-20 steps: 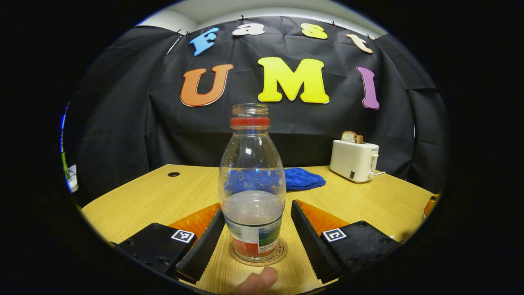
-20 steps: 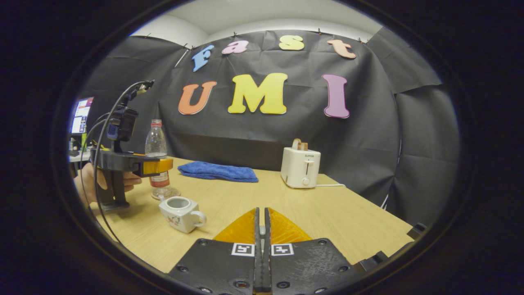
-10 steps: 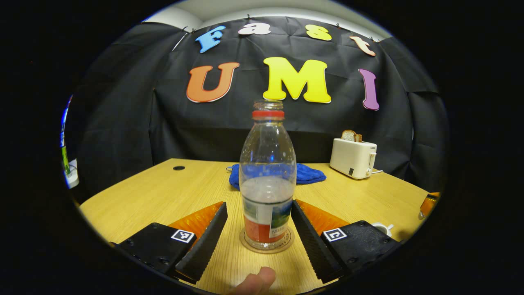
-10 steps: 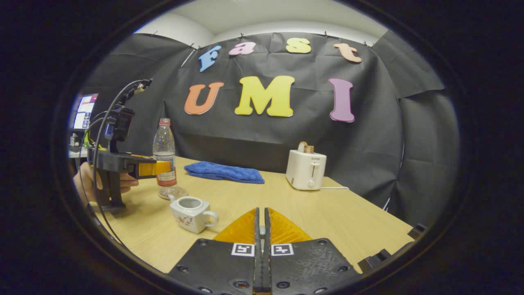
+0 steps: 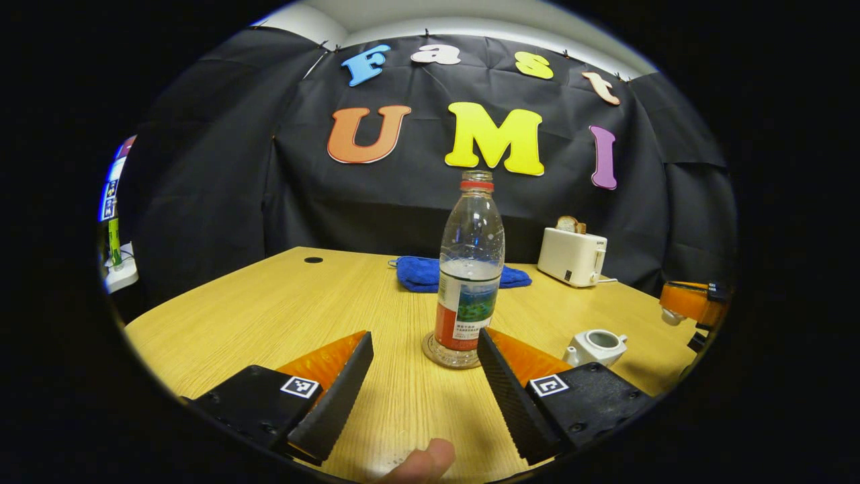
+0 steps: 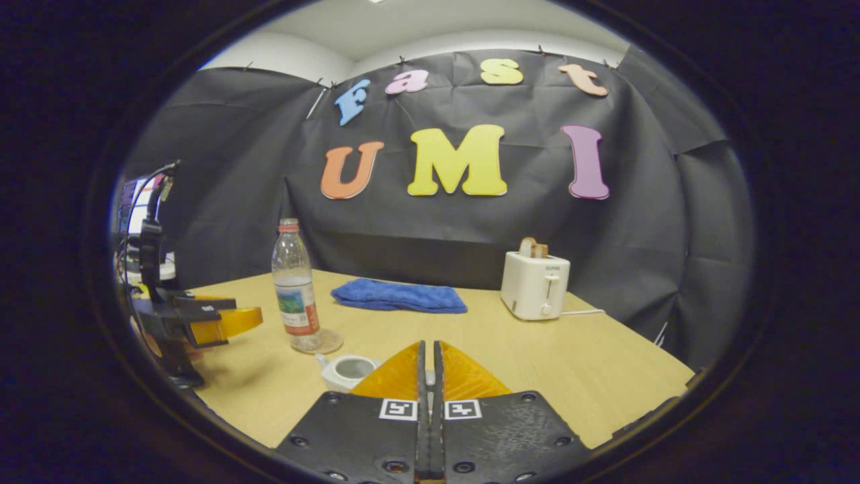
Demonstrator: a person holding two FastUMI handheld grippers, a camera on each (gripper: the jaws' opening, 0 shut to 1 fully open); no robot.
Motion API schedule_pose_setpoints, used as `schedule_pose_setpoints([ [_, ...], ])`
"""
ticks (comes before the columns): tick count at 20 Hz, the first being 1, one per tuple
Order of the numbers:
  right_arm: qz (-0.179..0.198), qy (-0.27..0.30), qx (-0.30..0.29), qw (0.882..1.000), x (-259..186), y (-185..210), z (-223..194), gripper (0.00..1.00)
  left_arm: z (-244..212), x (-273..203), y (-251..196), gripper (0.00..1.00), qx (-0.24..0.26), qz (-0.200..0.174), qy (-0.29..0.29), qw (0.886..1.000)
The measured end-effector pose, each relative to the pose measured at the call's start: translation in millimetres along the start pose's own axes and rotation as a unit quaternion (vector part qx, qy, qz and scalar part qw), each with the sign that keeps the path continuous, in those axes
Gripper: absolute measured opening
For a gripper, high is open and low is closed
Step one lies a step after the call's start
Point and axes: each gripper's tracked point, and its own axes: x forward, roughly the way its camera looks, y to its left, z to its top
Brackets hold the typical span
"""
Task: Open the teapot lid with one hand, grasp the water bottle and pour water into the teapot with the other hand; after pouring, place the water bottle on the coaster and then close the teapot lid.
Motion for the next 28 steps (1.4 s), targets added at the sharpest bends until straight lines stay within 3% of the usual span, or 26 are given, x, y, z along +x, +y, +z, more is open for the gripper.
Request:
schedule_pose_setpoints([
  [7,0.104,0.018,0.026,0.994,42,47,5,0.00,2,-51,28,0.98,0.011,0.048,-0.014,0.999],
  [10,0.136,0.029,0.033,0.990,53,64,-3,0.01,9,-68,25,0.97,0.007,0.044,-0.024,0.999],
  [15,0.133,0.041,0.029,0.990,60,65,-21,0.01,23,-79,15,0.97,0.024,0.032,-0.039,0.998],
  [24,0.122,0.057,0.033,0.990,67,68,-34,0.01,14,-82,15,0.97,0.030,0.032,-0.014,0.999],
  [27,0.114,0.050,0.033,0.992,64,66,-33,0.04,12,-83,20,0.98,0.027,0.039,-0.005,0.999],
  [28,0.109,0.049,0.035,0.992,61,62,-32,0.11,12,-85,22,0.98,0.030,0.043,-0.005,0.999],
])
